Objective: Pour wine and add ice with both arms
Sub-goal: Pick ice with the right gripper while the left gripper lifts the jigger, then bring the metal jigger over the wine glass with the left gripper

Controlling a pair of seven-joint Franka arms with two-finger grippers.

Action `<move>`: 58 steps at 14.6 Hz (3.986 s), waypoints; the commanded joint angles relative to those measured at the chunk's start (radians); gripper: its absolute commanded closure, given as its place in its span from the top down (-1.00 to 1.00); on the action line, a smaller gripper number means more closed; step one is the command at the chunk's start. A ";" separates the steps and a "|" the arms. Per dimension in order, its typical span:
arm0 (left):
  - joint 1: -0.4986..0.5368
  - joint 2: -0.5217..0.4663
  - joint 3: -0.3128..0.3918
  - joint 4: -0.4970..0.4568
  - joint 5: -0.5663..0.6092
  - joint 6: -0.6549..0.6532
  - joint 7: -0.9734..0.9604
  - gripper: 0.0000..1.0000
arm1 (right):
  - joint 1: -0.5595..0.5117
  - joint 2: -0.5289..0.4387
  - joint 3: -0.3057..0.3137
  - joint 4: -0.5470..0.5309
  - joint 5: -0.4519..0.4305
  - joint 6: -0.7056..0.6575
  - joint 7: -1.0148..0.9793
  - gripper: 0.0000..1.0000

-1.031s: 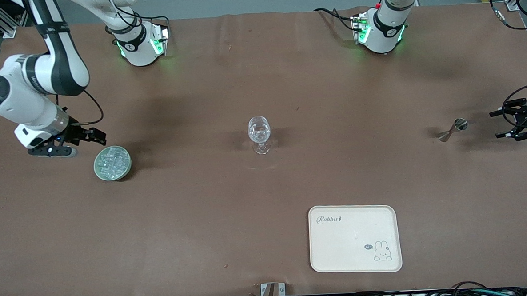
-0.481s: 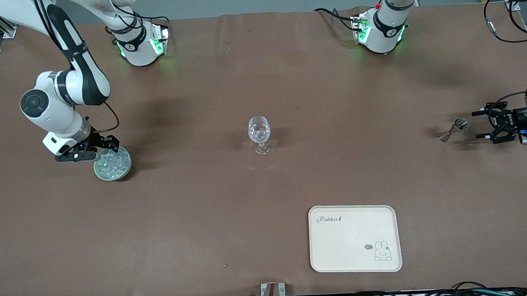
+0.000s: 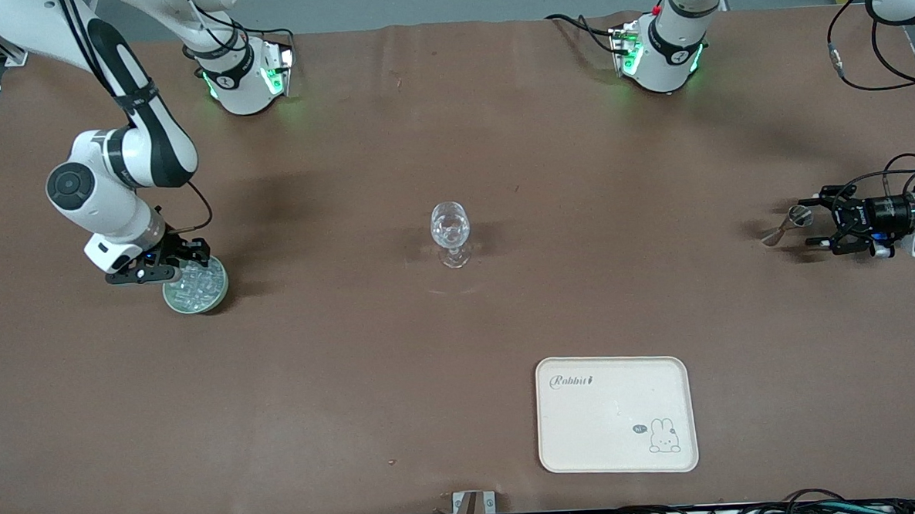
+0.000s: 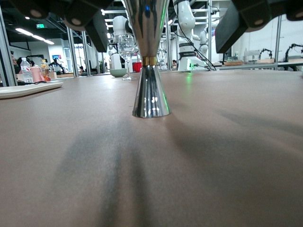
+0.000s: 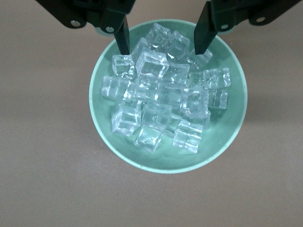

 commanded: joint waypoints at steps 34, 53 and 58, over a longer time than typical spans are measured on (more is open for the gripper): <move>0.005 -0.074 -0.097 -0.039 -0.143 -0.094 -0.114 -0.99 | -0.016 -0.184 -0.010 0.755 0.085 -0.956 0.056 -0.99; -0.519 -0.598 -0.266 -0.417 -0.275 0.190 -0.441 -0.99 | 0.039 -0.182 -0.090 0.949 0.145 -1.143 0.054 -0.99; -0.712 -0.599 -0.266 -0.411 -0.300 0.349 -0.541 -0.99 | 0.041 -0.182 -0.090 0.949 0.150 -1.142 0.054 -0.99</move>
